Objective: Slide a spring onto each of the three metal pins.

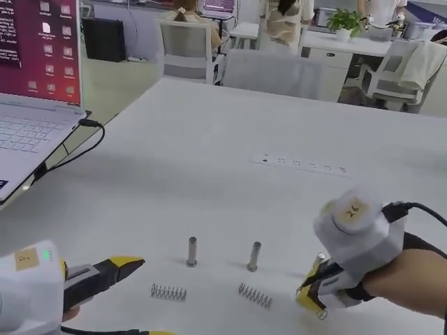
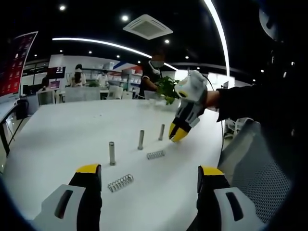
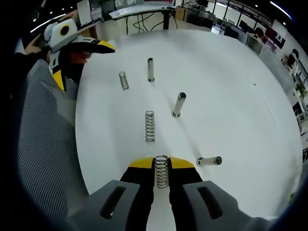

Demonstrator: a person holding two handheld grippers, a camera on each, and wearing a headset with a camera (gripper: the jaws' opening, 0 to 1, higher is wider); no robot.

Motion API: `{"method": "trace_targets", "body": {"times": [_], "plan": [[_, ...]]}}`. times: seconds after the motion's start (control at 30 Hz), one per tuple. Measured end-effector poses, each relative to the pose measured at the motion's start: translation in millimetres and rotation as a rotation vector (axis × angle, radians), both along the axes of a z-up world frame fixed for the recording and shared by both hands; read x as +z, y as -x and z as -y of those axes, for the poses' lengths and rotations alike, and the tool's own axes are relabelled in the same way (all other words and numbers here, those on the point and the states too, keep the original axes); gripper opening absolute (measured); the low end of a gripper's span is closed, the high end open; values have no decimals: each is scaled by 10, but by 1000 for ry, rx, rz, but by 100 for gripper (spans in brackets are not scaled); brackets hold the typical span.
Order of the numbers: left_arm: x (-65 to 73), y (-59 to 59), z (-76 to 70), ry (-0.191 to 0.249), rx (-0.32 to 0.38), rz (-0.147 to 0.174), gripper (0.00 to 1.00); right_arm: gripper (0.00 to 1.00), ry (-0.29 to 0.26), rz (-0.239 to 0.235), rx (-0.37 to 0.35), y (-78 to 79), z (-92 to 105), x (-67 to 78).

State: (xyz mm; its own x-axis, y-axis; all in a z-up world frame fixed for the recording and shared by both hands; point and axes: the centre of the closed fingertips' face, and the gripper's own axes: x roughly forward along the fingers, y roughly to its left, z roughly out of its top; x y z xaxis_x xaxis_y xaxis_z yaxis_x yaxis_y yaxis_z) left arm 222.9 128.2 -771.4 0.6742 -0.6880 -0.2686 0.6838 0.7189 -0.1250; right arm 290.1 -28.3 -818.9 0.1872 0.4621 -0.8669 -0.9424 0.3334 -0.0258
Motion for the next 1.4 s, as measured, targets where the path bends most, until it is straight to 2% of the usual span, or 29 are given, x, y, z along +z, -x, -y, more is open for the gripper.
{"method": "trace_targets", "body": {"times": [0.4, 0.5, 0.67, 0.9, 1.17, 1.4], "plan": [[167, -14, 132, 13, -49, 21, 76, 8, -203, 60, -42, 45, -287, 450], [221, -39, 171, 15, -64, 29, 75, 8, -285, 58, -52, 64, -413, 603], [271, -83, 235, 20, -90, 37, 72, 8, -341, 66, -65, 58, -517, 725], [205, -175, 338, 42, -137, 8, 62, 8, -391, 58, -68, 67, -661, 765], [172, -226, 486, 102, -191, -23, 55, 8, -458, 32, -66, 117, -832, 825], [142, -274, 521, 147, -216, -50, 44, 8, -497, 6, -64, 190, -937, 834]]}}
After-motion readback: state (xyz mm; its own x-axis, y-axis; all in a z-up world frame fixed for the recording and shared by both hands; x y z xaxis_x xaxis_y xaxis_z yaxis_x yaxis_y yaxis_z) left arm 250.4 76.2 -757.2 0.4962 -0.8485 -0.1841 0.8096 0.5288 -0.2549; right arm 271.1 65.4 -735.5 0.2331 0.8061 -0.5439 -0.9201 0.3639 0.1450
